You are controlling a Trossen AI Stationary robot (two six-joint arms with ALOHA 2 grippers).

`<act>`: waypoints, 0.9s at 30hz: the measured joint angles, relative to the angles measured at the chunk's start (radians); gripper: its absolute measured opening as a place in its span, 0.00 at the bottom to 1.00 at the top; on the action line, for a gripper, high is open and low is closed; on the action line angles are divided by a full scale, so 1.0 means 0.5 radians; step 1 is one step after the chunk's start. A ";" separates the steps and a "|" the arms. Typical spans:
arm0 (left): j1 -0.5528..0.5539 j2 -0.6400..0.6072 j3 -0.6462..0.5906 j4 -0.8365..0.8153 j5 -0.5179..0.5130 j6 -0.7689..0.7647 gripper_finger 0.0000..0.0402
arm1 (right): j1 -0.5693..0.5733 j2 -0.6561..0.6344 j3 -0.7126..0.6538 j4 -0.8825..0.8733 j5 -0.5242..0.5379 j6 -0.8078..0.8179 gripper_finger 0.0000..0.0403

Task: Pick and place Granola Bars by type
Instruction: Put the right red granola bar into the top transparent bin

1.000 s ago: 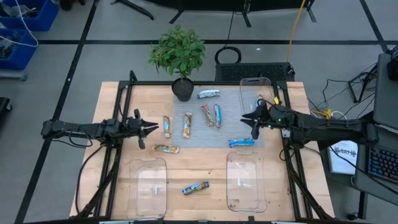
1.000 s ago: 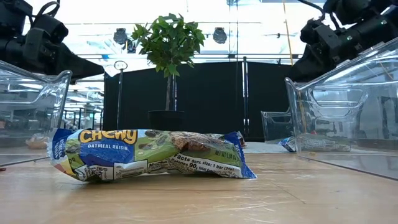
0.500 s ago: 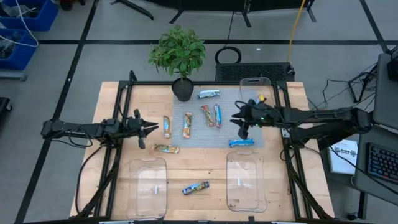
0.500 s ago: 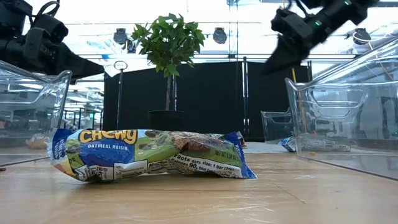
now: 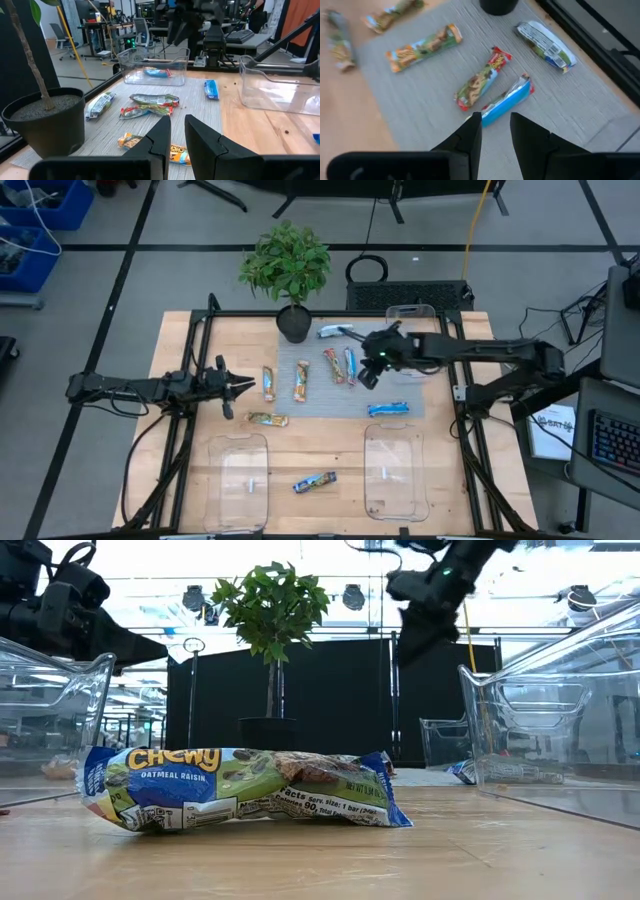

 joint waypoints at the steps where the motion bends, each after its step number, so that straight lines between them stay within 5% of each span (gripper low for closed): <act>1: 0.000 0.000 0.000 0.003 0.000 -0.006 0.16 | -0.001 0.051 0.033 -0.007 0.003 -0.002 0.23; 14: 0.000 0.000 0.002 0.007 0.000 -0.004 0.16 | -0.097 0.584 0.221 -0.099 -0.007 0.175 0.23; 27: 0.000 -0.001 0.002 0.007 -0.001 -0.004 0.16 | -0.091 0.782 0.221 -0.015 -0.168 0.409 0.23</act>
